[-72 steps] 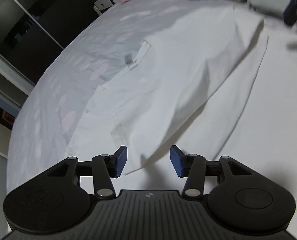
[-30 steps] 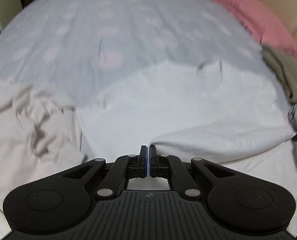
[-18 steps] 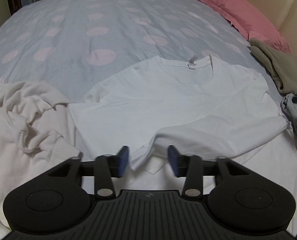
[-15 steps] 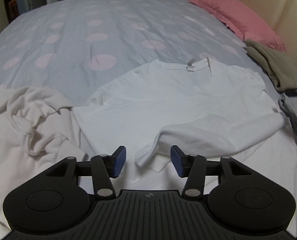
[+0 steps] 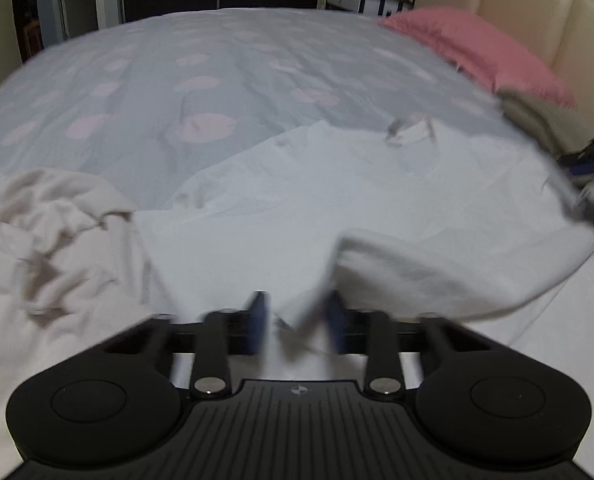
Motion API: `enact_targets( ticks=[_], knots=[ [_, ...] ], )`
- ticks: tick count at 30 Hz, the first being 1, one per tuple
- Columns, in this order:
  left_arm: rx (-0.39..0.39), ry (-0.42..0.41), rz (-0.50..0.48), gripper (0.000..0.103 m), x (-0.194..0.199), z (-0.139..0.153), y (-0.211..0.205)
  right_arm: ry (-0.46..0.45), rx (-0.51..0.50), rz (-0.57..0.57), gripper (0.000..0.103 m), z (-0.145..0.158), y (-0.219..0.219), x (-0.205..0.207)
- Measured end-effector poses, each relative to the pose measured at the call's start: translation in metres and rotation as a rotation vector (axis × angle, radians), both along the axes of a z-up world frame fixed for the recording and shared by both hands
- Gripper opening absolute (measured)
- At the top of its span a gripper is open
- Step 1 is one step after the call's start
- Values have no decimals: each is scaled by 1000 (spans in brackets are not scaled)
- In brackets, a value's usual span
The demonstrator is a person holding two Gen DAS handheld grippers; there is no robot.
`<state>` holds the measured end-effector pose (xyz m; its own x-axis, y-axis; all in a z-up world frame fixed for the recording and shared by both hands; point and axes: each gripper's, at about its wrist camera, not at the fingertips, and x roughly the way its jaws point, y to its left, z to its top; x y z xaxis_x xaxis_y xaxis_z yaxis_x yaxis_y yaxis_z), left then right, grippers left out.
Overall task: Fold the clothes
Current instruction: 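Grasp the shirt hem with the left gripper and fold it toward the collar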
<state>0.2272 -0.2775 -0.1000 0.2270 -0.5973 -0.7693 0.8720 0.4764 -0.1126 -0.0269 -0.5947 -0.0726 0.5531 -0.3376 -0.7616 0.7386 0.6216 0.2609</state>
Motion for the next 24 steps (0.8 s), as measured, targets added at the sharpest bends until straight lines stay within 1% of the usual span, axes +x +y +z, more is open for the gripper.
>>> enact_targets(
  ticks=[2,3,4,6,10,13,14,15,16,17,18,20,22,23,24],
  knots=[
    [-15,-9,3,16,0,3,-2,-22,9,-47,40,-1,-13,0],
    [-14,-14,3,10,0,5,-3,-34,23,-71,40,-2,-21,0],
    [-20,-1,6,8,1,6,-3,-45,37,-96,40,-3,-28,1],
    [-28,20,16,7,3,9,-3,-54,53,-120,40,-5,-39,8],
    [-23,25,4,4,1,13,-2,6,7,-126,41,-14,-47,27],
    [-30,26,-3,2,-2,18,-1,27,30,-165,48,-29,-57,29],
    [-31,26,0,1,-3,21,-1,27,41,-182,48,-35,-60,28],
    [-32,26,3,1,-3,24,0,1,56,-185,45,-39,-63,25],
    [-33,25,6,1,-3,28,0,-27,71,-186,20,-42,-66,22],
    [-33,25,9,1,-4,31,0,-42,76,-192,5,-41,-67,20],
    [-34,25,12,0,-4,34,0,-54,63,-193,5,-37,-67,20],
    [-38,54,31,0,2,45,4,-78,33,-193,4,-29,-66,20],
    [13,62,69,0,10,52,7,-69,-16,-207,4,-22,-64,21],
    [32,62,86,0,15,54,10,-69,-30,-220,3,-22,-64,20],
    [39,81,98,0,21,55,14,-71,-34,-231,3,-22,-65,19]
  ],
)
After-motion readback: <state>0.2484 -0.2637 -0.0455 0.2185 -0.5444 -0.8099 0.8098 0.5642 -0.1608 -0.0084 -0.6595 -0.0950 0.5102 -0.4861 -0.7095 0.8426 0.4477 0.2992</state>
